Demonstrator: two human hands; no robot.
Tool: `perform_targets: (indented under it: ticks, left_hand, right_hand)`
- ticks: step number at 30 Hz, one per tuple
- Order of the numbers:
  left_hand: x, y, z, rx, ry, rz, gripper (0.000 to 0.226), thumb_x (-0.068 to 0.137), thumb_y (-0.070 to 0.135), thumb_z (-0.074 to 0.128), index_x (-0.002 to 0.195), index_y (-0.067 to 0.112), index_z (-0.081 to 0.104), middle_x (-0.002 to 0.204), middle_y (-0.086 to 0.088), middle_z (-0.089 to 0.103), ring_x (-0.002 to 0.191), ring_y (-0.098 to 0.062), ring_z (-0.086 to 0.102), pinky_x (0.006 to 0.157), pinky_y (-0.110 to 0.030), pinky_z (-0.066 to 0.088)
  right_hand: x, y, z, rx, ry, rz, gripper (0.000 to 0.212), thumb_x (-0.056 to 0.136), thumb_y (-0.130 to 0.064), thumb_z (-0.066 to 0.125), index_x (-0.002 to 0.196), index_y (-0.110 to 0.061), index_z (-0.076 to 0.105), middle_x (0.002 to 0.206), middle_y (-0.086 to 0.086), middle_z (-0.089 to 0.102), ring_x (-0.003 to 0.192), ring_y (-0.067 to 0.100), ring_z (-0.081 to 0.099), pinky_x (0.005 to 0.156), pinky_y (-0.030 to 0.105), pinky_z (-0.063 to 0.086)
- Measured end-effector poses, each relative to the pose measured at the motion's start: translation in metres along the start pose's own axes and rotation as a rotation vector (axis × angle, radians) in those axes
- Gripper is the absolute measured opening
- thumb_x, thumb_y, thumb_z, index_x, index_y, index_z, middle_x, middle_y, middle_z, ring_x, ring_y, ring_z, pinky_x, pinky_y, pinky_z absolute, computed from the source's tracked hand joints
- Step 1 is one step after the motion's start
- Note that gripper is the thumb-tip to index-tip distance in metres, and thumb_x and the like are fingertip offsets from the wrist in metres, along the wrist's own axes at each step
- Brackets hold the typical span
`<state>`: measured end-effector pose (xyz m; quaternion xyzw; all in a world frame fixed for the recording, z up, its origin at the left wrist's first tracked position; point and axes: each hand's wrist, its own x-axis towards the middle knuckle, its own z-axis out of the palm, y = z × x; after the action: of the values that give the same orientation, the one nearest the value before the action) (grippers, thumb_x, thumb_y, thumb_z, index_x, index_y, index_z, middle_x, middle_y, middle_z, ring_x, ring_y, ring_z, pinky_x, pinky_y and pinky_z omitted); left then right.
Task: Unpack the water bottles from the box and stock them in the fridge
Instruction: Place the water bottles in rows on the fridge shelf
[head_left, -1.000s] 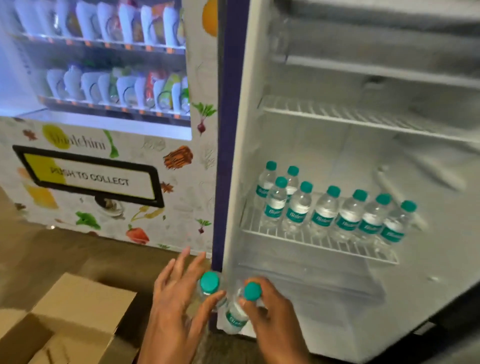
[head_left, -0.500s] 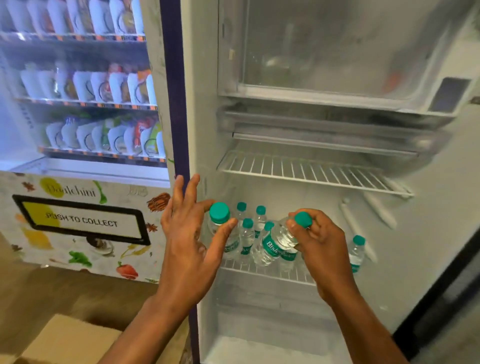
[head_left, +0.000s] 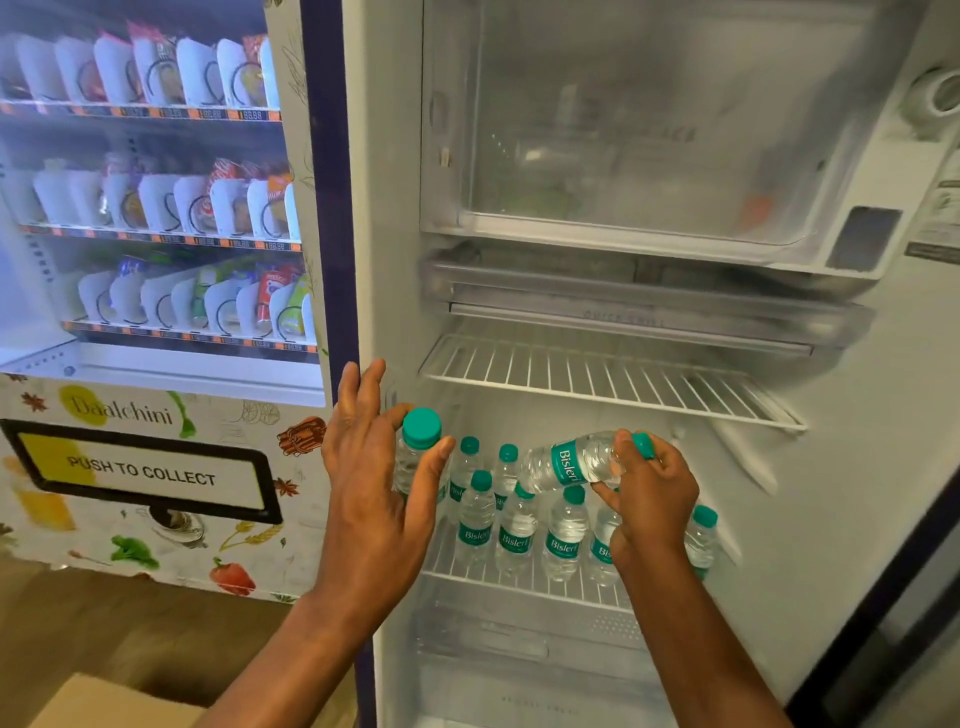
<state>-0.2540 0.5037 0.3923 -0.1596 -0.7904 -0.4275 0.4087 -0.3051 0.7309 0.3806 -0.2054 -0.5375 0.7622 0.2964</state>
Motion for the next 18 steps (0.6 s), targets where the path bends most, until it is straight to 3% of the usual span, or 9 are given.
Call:
perform_targets:
  ticks: [4,9,14,18]
  left_hand:
    - [0.002,-0.004,0.006,-0.028,0.033,0.012,0.032,0.102,0.033,0.058,0.131,0.021,0.054,0.171,-0.001,0.023,0.161,-0.019,0.009,0.127,-0.052,0.017]
    - [0.005,-0.014,0.014,-0.001,0.054,0.059,0.033,0.103,0.033,0.050,0.133,0.018,0.050,0.171,-0.003,0.022,0.161,-0.022,0.008,0.124,-0.068,0.018]
    - [0.010,-0.027,0.021,0.074,0.069,0.119,0.036,0.102,0.032,0.051,0.131,0.010,0.052,0.168,-0.013,0.028,0.161,-0.025,0.008,0.128,-0.058,0.007]
    - [0.012,-0.034,0.027,0.087,0.087,0.131,0.035,0.102,0.032,0.052,0.127,0.008,0.056,0.168,-0.013,0.029,0.161,-0.029,0.009,0.130,-0.054,0.003]
  right_hand:
    - [0.018,0.009,0.010,0.056,0.082,0.030,0.022,0.091,-0.023,0.070,0.110,-0.022,0.060,0.100,-0.003,0.065,0.088,0.016,0.068,0.077,0.039,0.060]
    - [0.039,0.022,0.024,0.060,0.131,-0.012,0.020,0.092,-0.024,0.068,0.107,-0.024,0.057,0.092,-0.010,0.063,0.080,0.011,0.066,0.080,0.038,0.060]
    - [0.060,0.038,0.039,-0.114,0.101,-0.103,0.019,0.092,-0.023,0.067,0.108,-0.022,0.057,0.102,-0.001,0.065,0.093,0.019,0.067,0.085,0.036,0.057]
    - [0.079,0.053,0.051,-0.344,-0.014,-0.171,0.018,0.091,-0.022,0.069,0.106,-0.017,0.060,0.106,0.004,0.066,0.103,0.027,0.066,0.094,0.044,0.054]
